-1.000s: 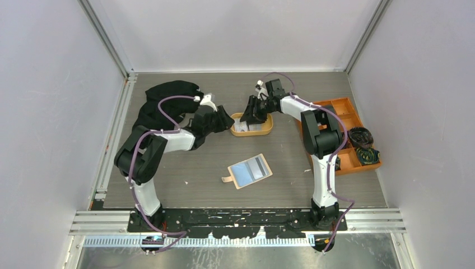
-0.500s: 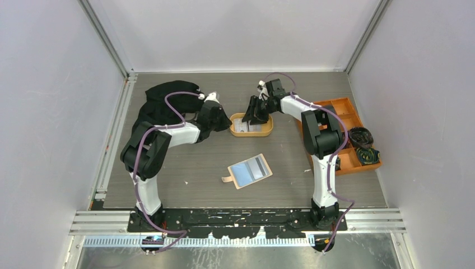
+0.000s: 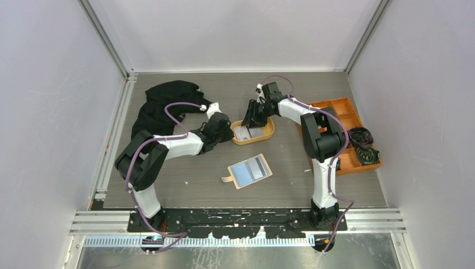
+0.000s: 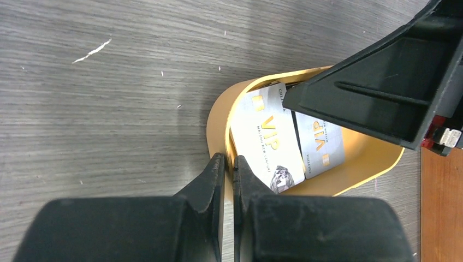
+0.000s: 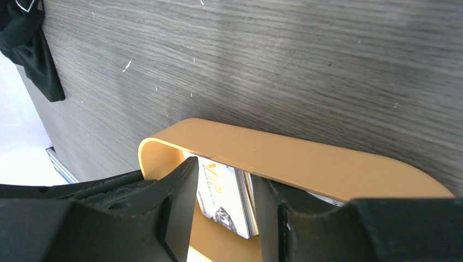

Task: Put the credit cards into the card holder
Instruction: Pick up the credit card from the storage box.

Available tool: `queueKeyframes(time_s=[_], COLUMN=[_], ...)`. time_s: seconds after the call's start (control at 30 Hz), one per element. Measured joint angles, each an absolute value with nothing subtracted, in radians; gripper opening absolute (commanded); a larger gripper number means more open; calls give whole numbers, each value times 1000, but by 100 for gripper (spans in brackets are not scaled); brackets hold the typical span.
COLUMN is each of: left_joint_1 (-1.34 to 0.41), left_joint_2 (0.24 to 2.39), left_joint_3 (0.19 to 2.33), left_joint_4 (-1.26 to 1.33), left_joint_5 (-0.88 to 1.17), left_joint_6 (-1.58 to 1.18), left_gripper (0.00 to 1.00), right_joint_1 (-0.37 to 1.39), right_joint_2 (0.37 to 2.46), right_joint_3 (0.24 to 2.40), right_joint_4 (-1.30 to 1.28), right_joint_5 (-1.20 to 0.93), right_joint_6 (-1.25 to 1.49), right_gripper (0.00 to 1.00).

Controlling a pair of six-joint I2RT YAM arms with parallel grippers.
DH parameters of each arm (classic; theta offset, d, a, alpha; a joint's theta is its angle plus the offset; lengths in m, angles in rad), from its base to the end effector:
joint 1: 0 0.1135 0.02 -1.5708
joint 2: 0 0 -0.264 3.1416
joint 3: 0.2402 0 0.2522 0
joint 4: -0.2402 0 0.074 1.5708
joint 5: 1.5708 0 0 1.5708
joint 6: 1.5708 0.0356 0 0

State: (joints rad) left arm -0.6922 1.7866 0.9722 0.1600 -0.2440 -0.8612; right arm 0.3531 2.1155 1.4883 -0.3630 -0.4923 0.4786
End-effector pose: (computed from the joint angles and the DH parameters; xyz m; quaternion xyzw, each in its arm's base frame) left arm 0.2937 -0.2323 0.1683 -0.1288 0.8825 -0.2299 0.3896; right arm 0.4147 0.1708 0.1560 -0.0113 0.9318 0.3257 0.1596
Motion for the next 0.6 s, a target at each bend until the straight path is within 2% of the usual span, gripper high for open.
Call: queueKeyframes(time_s=[0.27,0.6], left_joint_1=[-705,-705], left_joint_2=[1780,1773], left_joint_3=[970,970], left_joint_4=[143,123], left_joint_5=[-269,-282], left_joint_6=[-891,-893], left_gripper=[0,0], right_joint_1=[377,360], right_joint_2=[2115,2102], right_joint_3=[1481,1452], right_joint_4=[-382,-363], right_joint_5=[-533,-629], right_joint_6=[470,462], right_gripper=[39,37])
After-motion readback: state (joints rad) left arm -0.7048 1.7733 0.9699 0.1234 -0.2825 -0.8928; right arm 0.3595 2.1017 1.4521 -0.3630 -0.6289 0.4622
